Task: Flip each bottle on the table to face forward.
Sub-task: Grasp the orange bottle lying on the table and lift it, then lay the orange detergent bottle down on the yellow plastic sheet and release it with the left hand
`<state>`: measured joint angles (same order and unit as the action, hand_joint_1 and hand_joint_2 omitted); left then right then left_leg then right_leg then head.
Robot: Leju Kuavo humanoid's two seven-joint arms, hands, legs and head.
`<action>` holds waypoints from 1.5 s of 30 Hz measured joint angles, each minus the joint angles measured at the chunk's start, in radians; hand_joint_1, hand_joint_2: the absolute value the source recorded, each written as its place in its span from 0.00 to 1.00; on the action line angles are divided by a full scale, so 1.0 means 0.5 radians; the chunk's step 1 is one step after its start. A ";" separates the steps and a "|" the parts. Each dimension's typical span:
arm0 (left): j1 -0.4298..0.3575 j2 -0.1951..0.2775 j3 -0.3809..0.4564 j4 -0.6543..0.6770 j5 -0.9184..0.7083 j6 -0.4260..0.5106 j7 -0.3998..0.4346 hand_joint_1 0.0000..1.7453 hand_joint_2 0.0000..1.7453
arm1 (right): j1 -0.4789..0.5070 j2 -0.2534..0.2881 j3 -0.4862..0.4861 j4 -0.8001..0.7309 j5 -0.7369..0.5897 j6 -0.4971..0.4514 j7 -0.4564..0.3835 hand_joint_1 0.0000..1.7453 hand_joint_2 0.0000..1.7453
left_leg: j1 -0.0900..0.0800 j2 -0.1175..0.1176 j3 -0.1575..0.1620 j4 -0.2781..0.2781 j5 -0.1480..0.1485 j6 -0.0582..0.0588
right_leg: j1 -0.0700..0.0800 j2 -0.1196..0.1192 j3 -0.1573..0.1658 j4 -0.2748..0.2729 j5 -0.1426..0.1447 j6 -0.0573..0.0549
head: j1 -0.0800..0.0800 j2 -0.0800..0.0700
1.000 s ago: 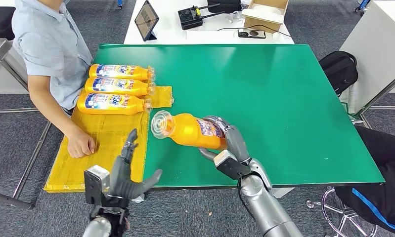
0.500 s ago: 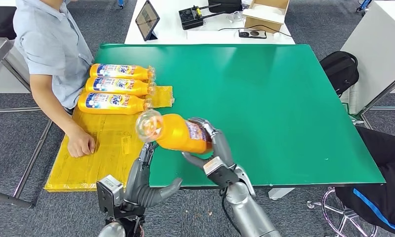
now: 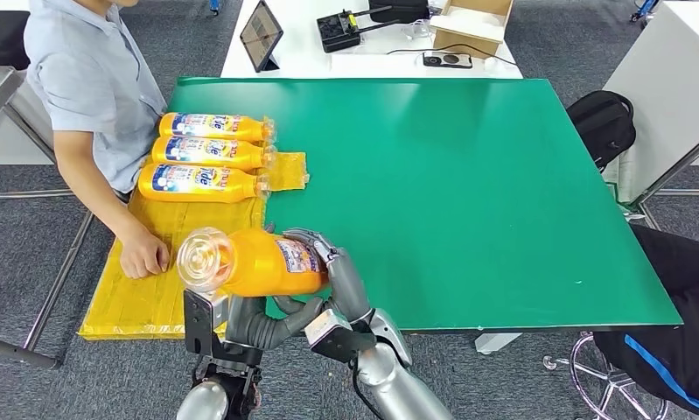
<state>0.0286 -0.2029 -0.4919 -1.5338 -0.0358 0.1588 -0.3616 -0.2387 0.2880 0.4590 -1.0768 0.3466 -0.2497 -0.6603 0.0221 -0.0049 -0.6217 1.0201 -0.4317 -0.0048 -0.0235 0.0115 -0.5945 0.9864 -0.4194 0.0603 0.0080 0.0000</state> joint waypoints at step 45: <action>-0.057 0.015 0.111 -0.066 0.585 -0.262 0.000 1.00 1.00 | 0.022 -0.015 0.174 0.236 -0.156 0.070 -0.007 0.00 0.25 | 0.000 0.001 -0.001 0.000 0.000 0.000 | 0.000 0.000 -0.002 0.000 0.000 0.000 | 0.000 0.000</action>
<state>0.0001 -0.1956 -0.4364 -1.5667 0.2569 0.0278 -0.3615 -0.2277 0.2804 0.5459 -0.9590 0.2686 -0.2146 -0.6639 0.0221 -0.0046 -0.6221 1.0201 -0.4318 -0.0048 -0.0234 0.0117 -0.5956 0.9863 -0.4194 0.0602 0.0080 0.0000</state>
